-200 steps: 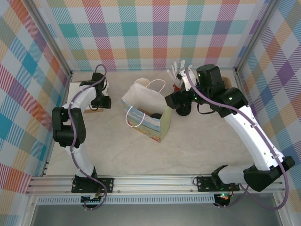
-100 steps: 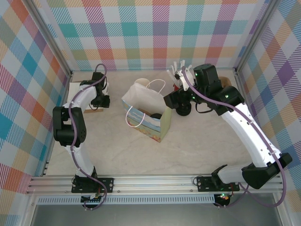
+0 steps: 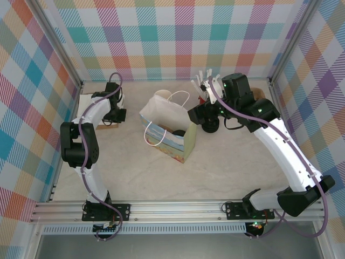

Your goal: Pack the takeout coffee

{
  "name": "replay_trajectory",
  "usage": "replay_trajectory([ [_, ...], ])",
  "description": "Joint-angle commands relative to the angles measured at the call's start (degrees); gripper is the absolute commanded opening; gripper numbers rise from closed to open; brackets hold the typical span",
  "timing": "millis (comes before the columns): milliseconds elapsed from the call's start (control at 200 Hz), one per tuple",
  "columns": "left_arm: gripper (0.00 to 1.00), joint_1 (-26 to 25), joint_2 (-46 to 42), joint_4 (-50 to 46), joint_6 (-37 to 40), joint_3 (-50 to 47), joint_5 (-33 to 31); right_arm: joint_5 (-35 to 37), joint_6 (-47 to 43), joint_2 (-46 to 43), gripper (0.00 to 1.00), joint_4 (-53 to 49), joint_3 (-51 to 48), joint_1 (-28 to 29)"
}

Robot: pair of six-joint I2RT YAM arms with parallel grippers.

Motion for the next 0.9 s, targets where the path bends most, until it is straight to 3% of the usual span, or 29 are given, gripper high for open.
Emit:
replay_trajectory([
  [0,0.0,0.27,-1.37,-0.23,0.24,2.09,0.84,0.89,-0.26,-0.71,1.0,0.21,-0.33,-0.3],
  [150,0.0,0.97,-5.63,-0.76,-0.55,2.45,3.01,1.27,-0.42,-1.01,1.0,0.82,-0.5,-0.3],
  [360,0.0,1.78,-14.74,-1.15,-2.82,2.62,11.47,-0.93,-0.39,-2.24,1.0,5.78,-1.98,-0.3],
  [595,0.0,2.39,-22.78,-2.39,-7.27,7.91,26.14,-15.51,-1.65,-2.05,1.0,19.44,-3.44,-0.31],
  [700,0.0,2.36,-25.82,-1.91,-8.58,10.84,29.34,-23.07,-6.49,0.05,1.0,25.8,-2.92,-0.05],
  [895,0.0,2.29,-30.39,0.78,-11.37,15.04,35.35,-29.47,-15.24,7.26,1.0,26.74,5.55,1.46],
])
